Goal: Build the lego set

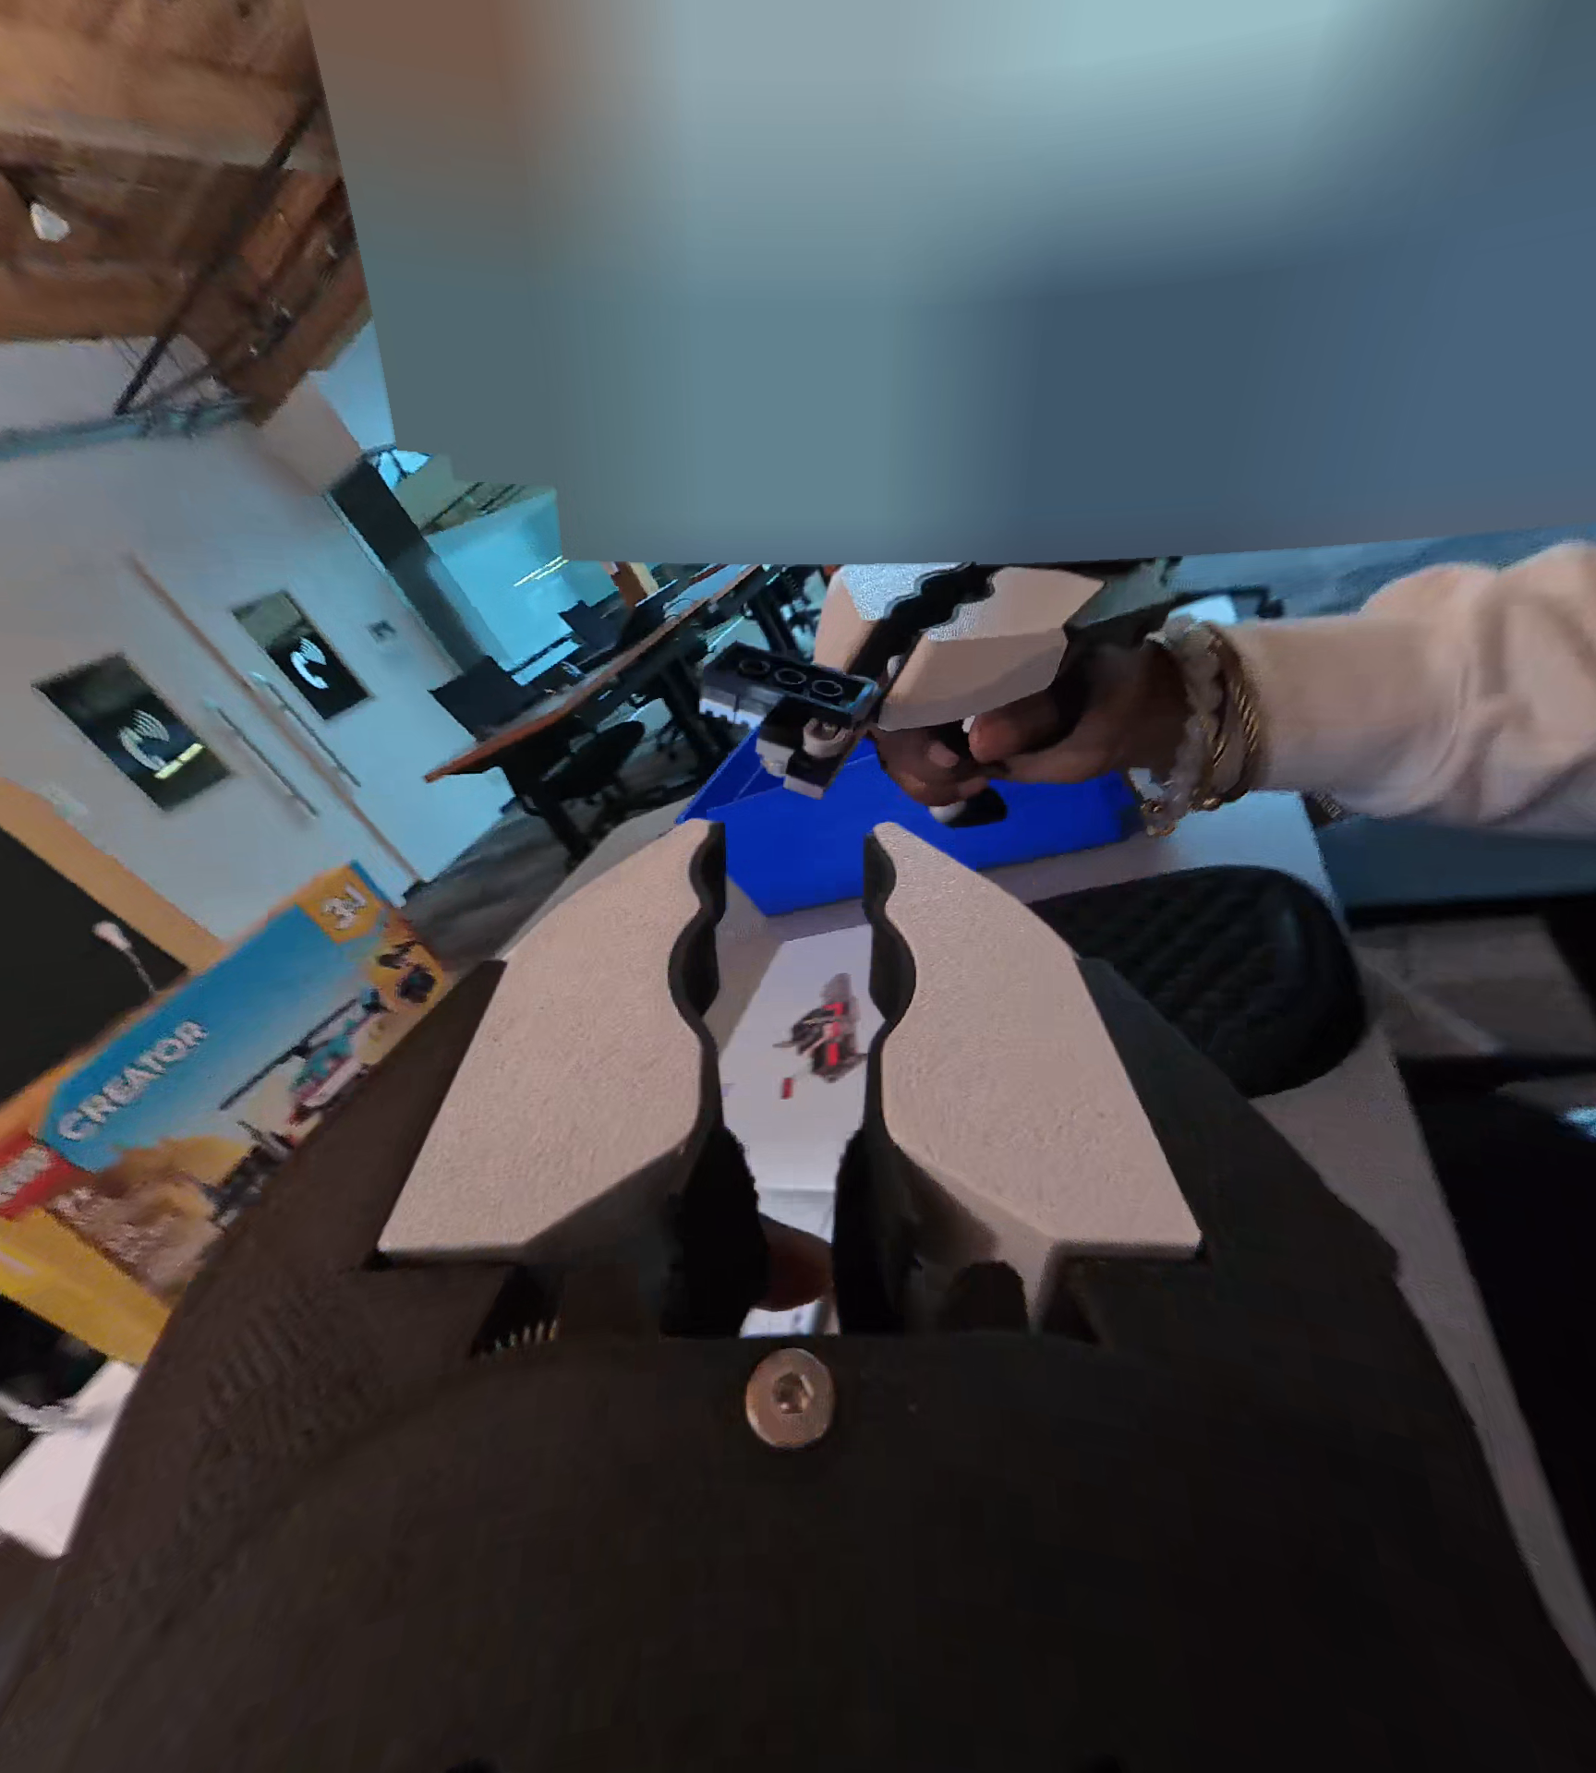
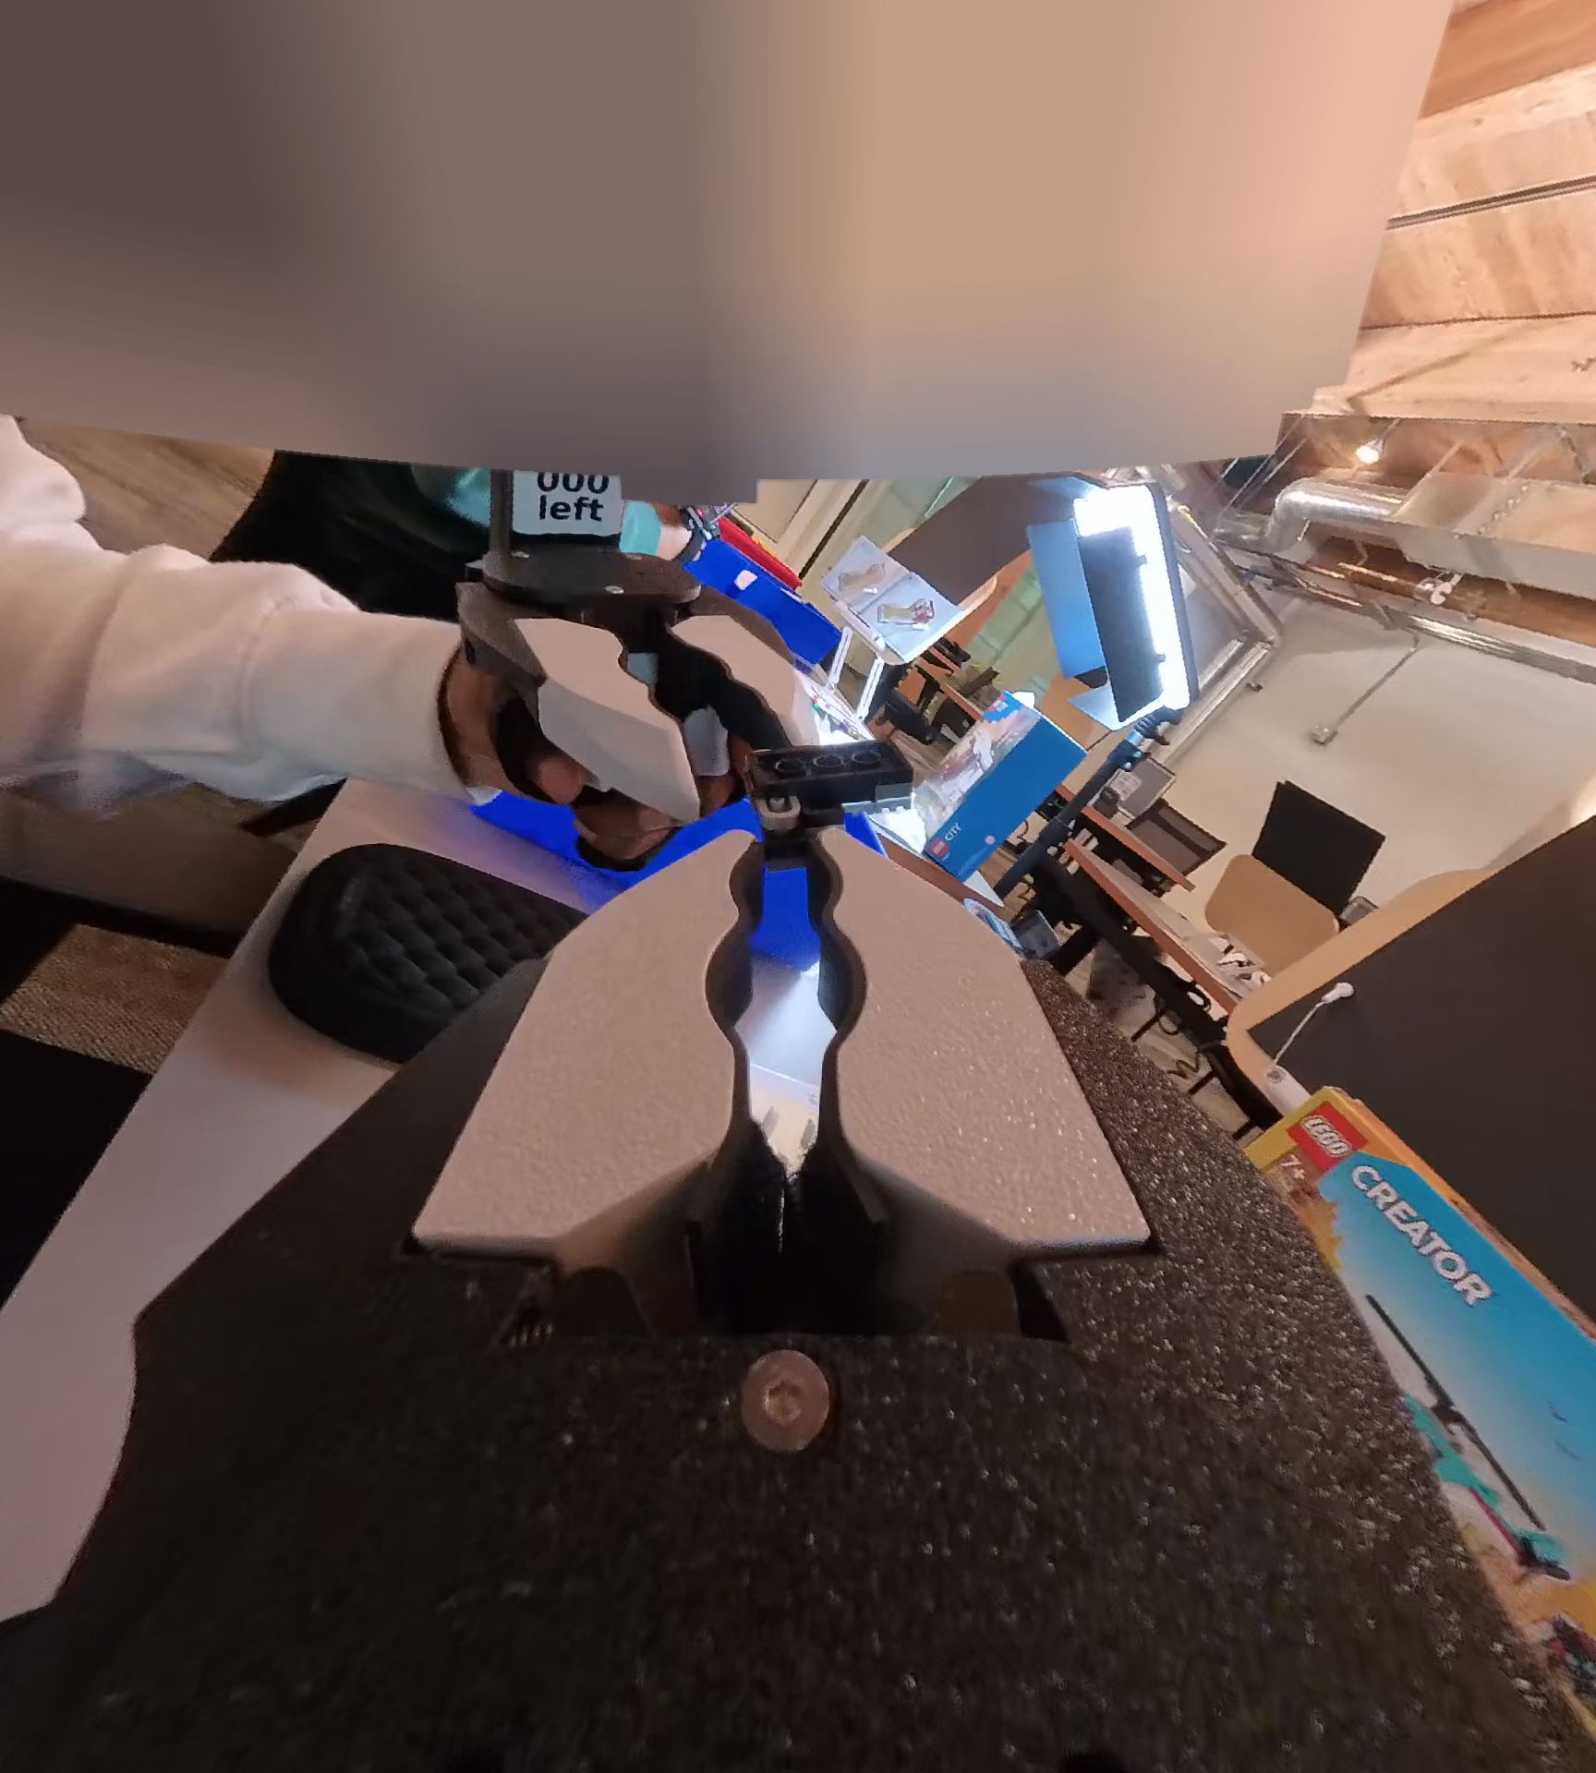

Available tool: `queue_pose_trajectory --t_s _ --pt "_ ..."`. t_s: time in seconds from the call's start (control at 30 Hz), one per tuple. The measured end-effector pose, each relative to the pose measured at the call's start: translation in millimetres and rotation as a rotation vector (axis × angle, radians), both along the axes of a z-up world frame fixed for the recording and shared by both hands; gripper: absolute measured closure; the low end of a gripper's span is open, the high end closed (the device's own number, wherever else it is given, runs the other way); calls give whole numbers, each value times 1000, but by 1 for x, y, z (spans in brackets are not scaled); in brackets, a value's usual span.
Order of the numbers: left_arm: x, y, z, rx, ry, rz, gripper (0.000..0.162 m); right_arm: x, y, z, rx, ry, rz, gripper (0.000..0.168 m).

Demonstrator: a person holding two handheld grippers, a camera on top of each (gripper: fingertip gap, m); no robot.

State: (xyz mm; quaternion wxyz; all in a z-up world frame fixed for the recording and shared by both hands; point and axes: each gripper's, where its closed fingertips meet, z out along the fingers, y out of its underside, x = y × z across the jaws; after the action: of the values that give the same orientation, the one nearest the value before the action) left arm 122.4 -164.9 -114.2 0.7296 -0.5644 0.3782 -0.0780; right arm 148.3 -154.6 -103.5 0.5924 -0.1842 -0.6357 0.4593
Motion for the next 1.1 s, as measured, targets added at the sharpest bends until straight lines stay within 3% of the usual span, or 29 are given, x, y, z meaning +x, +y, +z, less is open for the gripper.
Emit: queue_pose_trajectory --t_s 0.4,0.67,0.7,0.77,0.87,1.0,1.1 --pt "7 -1 -2 64 111 22 154 0 -3 -6 -14 -40 20 160" --pt "6 -1 -6 41 111 1 155 -2 -3 -9 -5 -67 15 160" --pt "4 0 -6 28 84 2 154 -2 -2 -9 1 -62 5 160" --pt "1 0 -6 -55 -41 -38 133 -3 0 -10 35 -61 -22 160" --pt "3 -4 -4 -310 -374 -227 111 -6 -1 -14 123 -75 -57 160" --pt "16 -3 -2 -572 -695 -448 115 -9 -5 -14 190 -84 -56 160" --pt "19 -3 3 -629 -821 -544 137 -10 -7 -14 207 -91 -47 160"
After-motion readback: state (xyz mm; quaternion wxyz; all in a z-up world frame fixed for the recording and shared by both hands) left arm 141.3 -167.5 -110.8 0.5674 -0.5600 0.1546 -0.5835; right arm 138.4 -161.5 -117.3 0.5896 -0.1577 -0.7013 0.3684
